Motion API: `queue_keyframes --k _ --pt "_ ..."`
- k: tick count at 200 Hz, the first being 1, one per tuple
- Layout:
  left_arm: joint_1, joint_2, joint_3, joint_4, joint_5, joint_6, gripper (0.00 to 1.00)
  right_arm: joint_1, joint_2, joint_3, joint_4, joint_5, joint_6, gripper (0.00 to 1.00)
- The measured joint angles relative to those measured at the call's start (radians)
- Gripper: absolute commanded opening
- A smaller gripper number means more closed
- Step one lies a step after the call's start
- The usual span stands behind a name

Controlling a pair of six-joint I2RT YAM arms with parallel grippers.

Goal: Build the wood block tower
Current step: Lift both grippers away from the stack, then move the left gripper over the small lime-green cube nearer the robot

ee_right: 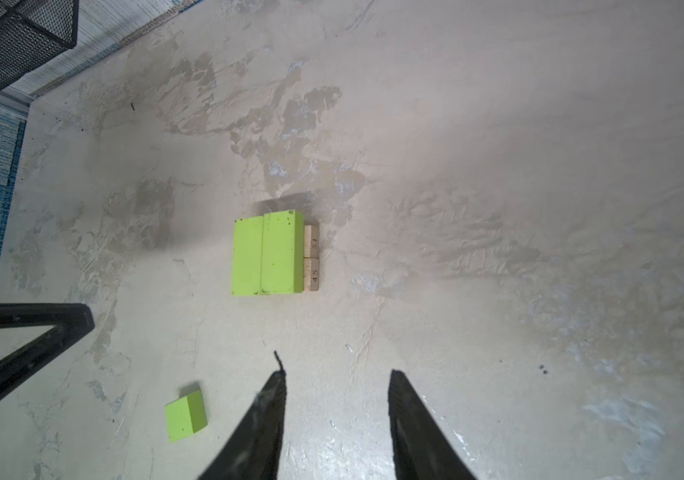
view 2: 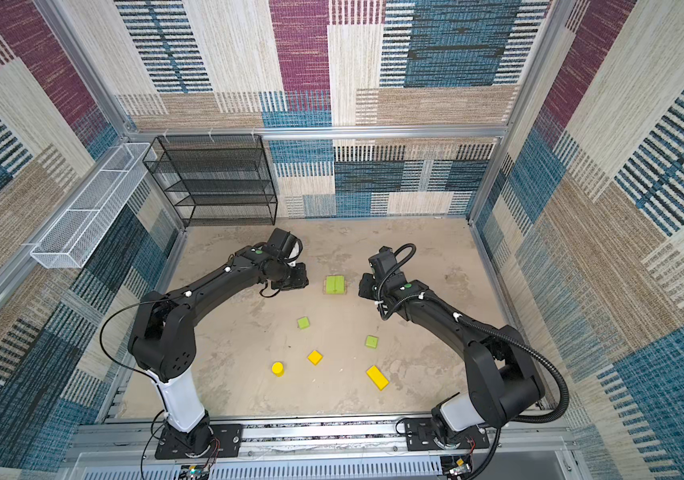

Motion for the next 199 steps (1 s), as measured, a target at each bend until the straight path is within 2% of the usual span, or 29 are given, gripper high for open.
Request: queue_keyframes --k 64,129,199 --pt "-0.072 -0.016 -0.057 -0.127 -0.137 -0.008 0.48 0.000 -0.103 -0.099 0.048 0.026 0.015 0.46" --pt "-0.159 -0.047 -0.183 -0.164 -0.221 -0.188 0.57 0.000 -0.164 -0.176 0.072 0.067 0.033 0.51" --pt "-0.173 -0.072 -0.236 -0.066 -0.222 -0.369 0.62 0.000 -0.233 -0.211 0.080 0.141 0.037 0.61"
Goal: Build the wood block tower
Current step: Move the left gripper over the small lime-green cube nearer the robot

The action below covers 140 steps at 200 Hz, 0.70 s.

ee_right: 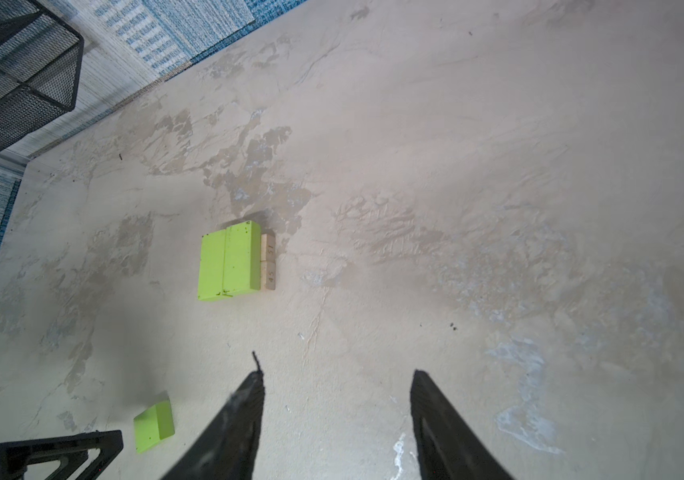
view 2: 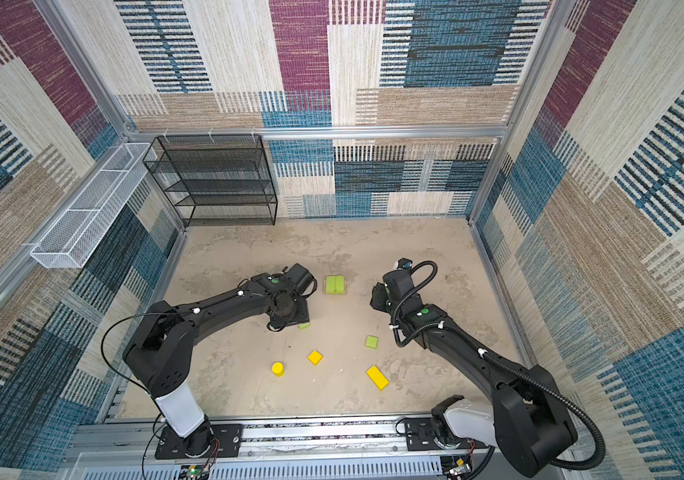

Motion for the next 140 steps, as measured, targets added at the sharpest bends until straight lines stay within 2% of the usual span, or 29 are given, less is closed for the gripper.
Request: queue_keyframes --k 23,91,140 --pt "-0.003 0.005 0.001 0.014 -0.008 -0.036 0.65 0.000 -0.013 -0.018 0.000 0.015 0.000 0.64" --pt "-0.009 0.072 0.024 0.020 -0.005 -0.085 0.66 0.000 -0.024 -0.034 0.008 0.032 -0.022 0.67" --pt "-0.009 0.137 0.105 -0.013 -0.006 -0.096 0.63 -0.003 -0.024 -0.034 0.009 0.049 -0.040 0.67"
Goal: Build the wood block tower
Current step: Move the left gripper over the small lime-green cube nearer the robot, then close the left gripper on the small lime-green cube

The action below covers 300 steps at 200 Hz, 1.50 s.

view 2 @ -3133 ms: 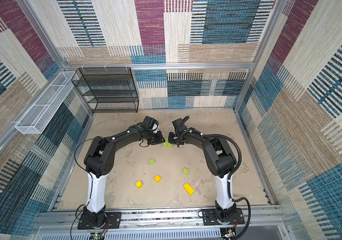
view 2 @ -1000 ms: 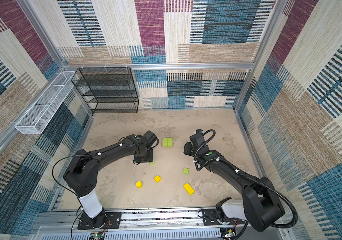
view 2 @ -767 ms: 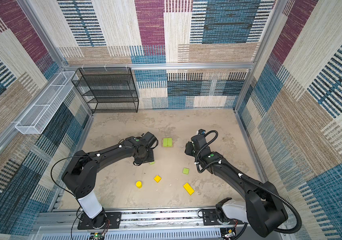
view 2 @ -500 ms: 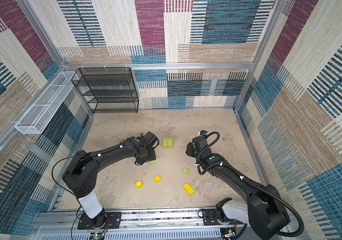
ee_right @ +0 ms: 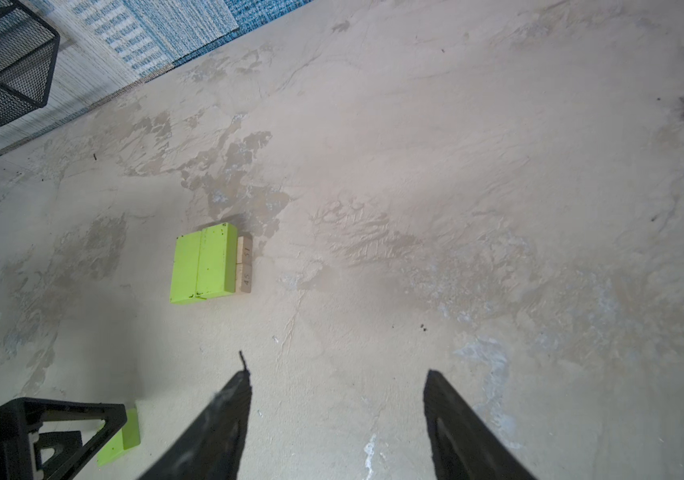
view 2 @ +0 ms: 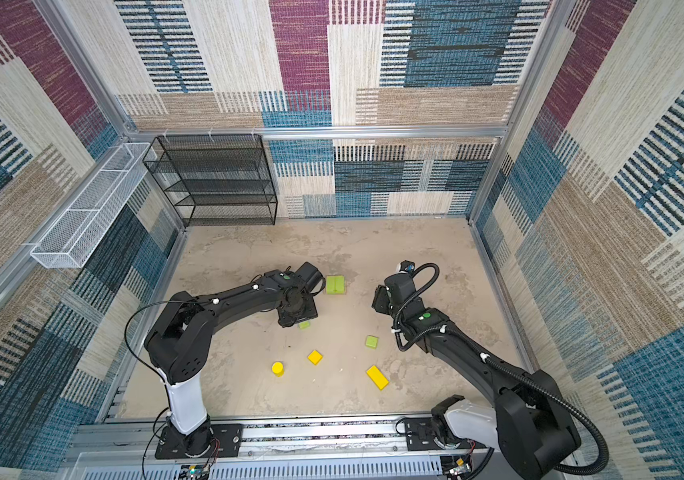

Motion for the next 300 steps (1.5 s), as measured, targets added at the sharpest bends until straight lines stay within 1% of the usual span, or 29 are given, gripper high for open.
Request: queue_keyframes --k 38,73,157,191,219,234,283,300 --pt "-0.002 0.035 0.025 -0.014 0.026 0.023 0.61 -0.001 0.000 0.000 0.000 0.001 -0.003 0.67" --pt "-0.004 0.050 0.026 -0.035 0.049 0.051 0.55 -0.001 0.001 0.000 0.001 0.001 -0.006 0.67" --pt "-0.007 0.080 0.067 -0.105 0.044 0.132 0.40 -0.001 0.008 -0.006 0.019 0.000 -0.006 0.67" --pt "-0.008 0.083 0.067 -0.128 0.025 0.157 0.40 -0.001 0.012 -0.006 0.023 0.000 -0.006 0.67" --pt "-0.008 0.076 0.067 -0.135 0.021 0.175 0.47 -0.001 0.013 -0.006 0.023 -0.002 -0.010 0.67" --pt "-0.008 0.069 0.071 -0.139 0.021 0.179 0.48 -0.001 0.013 -0.006 0.023 -0.002 -0.010 0.67" --pt "-0.008 0.064 0.078 -0.144 0.019 0.182 0.48 -0.001 0.018 -0.006 0.023 -0.002 -0.010 0.67" --pt "-0.008 0.064 0.078 -0.146 0.019 0.182 0.47 -0.001 0.018 -0.006 0.023 -0.002 -0.010 0.67"
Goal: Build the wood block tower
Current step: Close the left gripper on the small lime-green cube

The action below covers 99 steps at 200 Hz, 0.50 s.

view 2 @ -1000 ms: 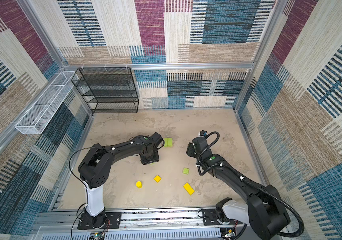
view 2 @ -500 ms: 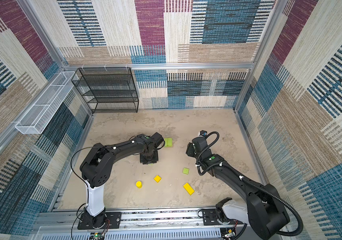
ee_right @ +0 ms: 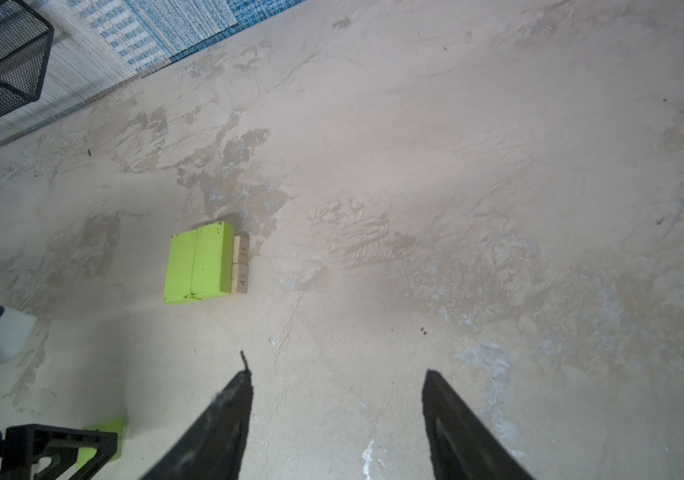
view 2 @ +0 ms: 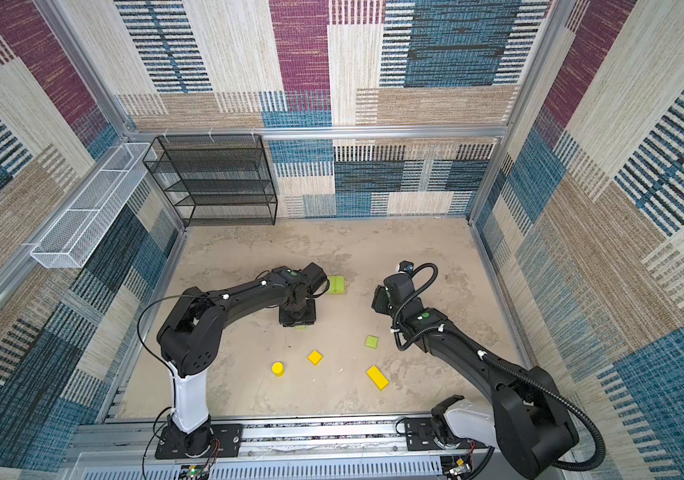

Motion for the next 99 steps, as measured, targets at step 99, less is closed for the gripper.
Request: queue_keyframes --k 99 --pt "-0.001 0.016 0.002 -0.004 -0.004 0.000 0.39 0.000 -0.018 -0.001 -0.001 0.003 0.000 0.67"
